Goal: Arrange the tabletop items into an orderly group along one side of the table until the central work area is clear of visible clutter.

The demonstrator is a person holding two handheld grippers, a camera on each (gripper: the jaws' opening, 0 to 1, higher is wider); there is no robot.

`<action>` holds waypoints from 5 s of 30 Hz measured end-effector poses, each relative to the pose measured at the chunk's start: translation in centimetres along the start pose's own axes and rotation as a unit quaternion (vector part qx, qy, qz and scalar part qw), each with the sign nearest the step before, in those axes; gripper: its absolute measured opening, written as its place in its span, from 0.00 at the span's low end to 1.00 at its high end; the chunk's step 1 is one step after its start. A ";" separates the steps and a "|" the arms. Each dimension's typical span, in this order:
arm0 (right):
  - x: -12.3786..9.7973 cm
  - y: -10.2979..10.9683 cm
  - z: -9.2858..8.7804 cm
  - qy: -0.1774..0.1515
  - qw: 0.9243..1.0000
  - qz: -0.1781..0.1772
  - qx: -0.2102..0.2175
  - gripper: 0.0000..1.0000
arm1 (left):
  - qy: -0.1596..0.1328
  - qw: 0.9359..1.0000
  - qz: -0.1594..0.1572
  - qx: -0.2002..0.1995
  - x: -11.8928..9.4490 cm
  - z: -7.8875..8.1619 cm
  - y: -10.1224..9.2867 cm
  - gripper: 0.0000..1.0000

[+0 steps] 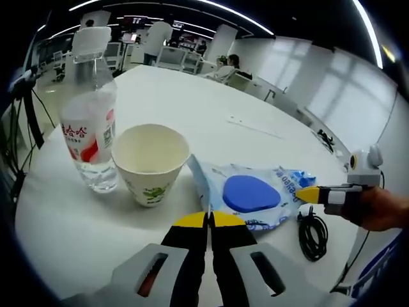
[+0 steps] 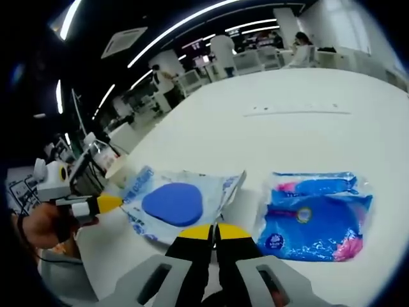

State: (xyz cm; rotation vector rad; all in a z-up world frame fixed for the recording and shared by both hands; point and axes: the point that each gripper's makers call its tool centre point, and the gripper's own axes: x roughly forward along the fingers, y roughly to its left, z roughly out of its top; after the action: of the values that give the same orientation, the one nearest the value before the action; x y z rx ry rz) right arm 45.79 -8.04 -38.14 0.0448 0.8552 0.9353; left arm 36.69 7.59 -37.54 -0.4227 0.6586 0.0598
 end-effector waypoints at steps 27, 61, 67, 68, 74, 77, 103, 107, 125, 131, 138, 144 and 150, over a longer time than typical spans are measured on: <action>2.3 -1.1 -0.5 0.017 1.000 -0.010 0.004 0.02 | 0.014 0.999 0.031 -0.024 1.3 -0.9 1.7 0.03; -3.4 0.4 -2.2 0.016 1.000 -0.027 0.001 0.23 | 0.017 0.999 0.021 -0.033 -1.5 -4.4 -0.9 0.11; -3.9 -0.1 -2.6 0.010 0.999 -0.031 0.004 0.23 | 0.019 0.999 0.010 -0.023 -1.6 -5.0 -2.9 0.11; -4.7 0.1 -2.7 0.008 0.999 -0.032 0.004 0.23 | 0.020 1.000 0.007 -0.021 -1.9 -5.5 -3.5 0.11; -6.1 -1.6 -3.3 -0.002 0.999 -0.047 0.008 0.23 | 0.025 0.999 -0.024 0.004 -1.3 -6.2 -7.0 0.11; -7.3 -2.6 -3.8 -0.005 0.998 -0.057 0.013 0.22 | 0.028 0.999 -0.035 0.008 -0.8 -6.6 -8.5 0.11; -11.2 -5.9 -8.9 0.000 0.995 -0.075 0.066 0.20 | 0.076 0.990 -0.112 0.030 2.5 -9.8 -18.2 0.13; -10.3 -6.8 -9.0 0.002 0.995 -0.072 0.068 0.19 | 0.075 0.990 -0.112 0.028 2.6 -10.1 -18.2 0.11; -8.4 -4.9 -8.9 0.007 0.997 -0.051 0.062 0.04 | 0.077 0.992 -0.093 0.031 2.5 -10.1 -16.5 0.02; -8.2 -3.8 -8.8 0.010 0.997 -0.047 0.056 0.05 | 0.077 0.993 -0.089 0.032 2.2 -10.0 -15.9 0.02; -8.1 -4.3 -8.4 0.010 0.997 -0.048 0.055 0.09 | 0.074 0.992 -0.094 0.032 2.0 -9.4 -15.4 0.06; -9.0 -5.0 -7.5 -0.001 0.997 -0.054 0.049 0.13 | 0.062 0.994 -0.087 0.036 1.3 -8.2 -14.1 0.06; -10.3 -4.2 -6.0 -0.019 0.998 -0.050 0.019 0.18 | 0.041 0.994 -0.085 0.063 -0.7 -6.0 -12.6 0.10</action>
State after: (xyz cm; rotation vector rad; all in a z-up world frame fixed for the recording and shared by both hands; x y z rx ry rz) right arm 41.60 -19.92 -37.44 0.0523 0.8328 0.8222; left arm 34.99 -6.26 -36.80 -0.3599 0.7015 -0.1607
